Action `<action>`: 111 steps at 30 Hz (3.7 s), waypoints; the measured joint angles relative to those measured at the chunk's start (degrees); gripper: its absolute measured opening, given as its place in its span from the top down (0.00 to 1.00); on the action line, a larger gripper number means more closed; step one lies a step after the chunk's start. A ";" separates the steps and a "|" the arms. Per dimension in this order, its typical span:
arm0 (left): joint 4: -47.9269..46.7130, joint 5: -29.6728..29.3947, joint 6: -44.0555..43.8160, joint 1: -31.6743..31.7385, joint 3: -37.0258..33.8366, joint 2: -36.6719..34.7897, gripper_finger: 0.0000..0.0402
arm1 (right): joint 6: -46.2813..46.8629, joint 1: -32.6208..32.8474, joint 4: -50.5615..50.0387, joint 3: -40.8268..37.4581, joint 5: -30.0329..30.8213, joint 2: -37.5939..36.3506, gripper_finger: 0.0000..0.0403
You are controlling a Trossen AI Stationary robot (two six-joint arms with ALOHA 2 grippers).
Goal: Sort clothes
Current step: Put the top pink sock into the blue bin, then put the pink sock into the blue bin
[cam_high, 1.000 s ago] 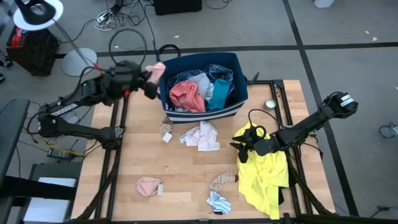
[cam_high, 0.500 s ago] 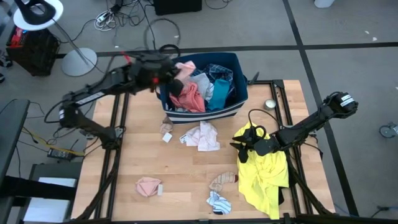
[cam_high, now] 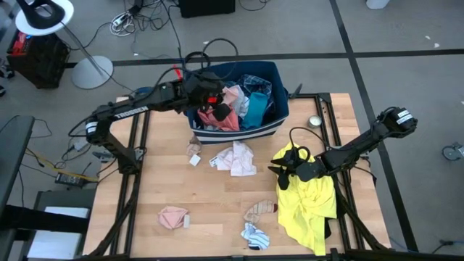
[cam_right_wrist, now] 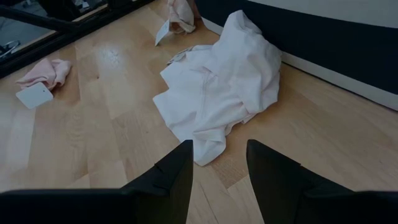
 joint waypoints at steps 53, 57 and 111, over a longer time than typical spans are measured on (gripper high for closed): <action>-19.98 11.80 -45.32 -38.17 -33.62 -31.42 0.76 | 0.61 0.02 -1.33 0.00 -0.07 0.02 0.63; -20.06 12.00 -50.03 -43.68 -33.62 -27.33 0.76 | 0.61 0.02 -1.31 0.00 -0.06 0.02 0.63; -6.30 15.98 -46.12 -62.07 -34.32 9.44 0.94 | 1.31 0.02 -1.29 0.00 -1.49 0.02 0.63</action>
